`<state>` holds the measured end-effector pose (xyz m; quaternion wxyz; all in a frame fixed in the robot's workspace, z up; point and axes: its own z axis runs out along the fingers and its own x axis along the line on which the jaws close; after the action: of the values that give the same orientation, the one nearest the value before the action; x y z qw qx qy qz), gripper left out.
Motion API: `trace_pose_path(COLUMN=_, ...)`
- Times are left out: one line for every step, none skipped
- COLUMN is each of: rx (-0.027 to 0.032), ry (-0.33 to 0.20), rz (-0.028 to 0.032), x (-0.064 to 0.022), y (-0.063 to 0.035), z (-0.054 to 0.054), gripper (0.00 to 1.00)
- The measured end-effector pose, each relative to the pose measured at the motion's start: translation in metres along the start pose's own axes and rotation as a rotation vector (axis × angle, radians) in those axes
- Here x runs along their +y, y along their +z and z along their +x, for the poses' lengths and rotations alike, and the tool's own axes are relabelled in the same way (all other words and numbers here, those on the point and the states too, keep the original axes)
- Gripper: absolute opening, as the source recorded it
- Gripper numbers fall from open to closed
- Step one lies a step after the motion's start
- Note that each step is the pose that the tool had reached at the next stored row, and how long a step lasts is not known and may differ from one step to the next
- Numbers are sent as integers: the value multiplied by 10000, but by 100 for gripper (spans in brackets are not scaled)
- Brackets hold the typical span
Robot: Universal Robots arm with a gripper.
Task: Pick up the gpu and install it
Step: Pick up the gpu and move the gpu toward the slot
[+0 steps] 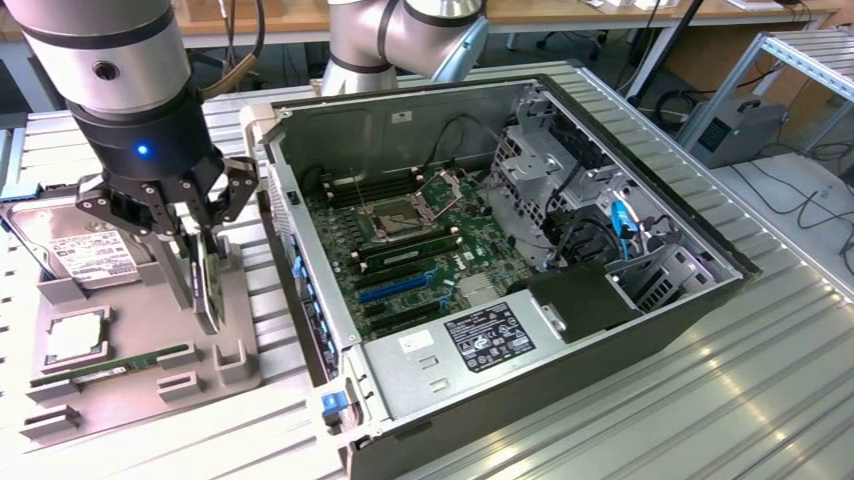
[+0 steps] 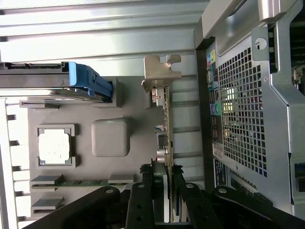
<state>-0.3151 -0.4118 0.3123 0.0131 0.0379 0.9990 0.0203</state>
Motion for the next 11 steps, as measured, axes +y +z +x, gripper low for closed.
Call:
trace_pose_path(rx=0, ry=0, rz=0, x=0, y=-2, z=0, gripper=27)
trace_pose_path(rx=0, ry=0, rz=0, x=0, y=-4, z=0, gripper=27)
trace_pose_path(rx=0, ry=0, rz=0, x=0, y=-5, z=0, gripper=27)
trace_pose_path(rx=0, ry=0, rz=0, x=0, y=-7, z=0, gripper=27)
trace_pose_path(rx=0, ry=0, rz=1, x=0, y=-9, z=0, gripper=27)
trace_pose_path(rx=0, ry=0, rz=0, x=0, y=-10, z=0, gripper=27)
trace_pose_path(rx=0, ry=0, rz=0, x=1, y=-12, z=0, gripper=27)
trace_pose_path(rx=0, ry=0, rz=0, x=1, y=-14, z=0, gripper=27)
trace_pose_path(rx=0, ry=0, rz=0, x=1, y=-16, z=0, gripper=27)
trace_pose_path(rx=0, ry=0, rz=0, x=1, y=-17, z=0, gripper=27)
trace_pose_path(rx=0, ry=0, rz=0, x=1, y=-19, z=-1, gripper=27)
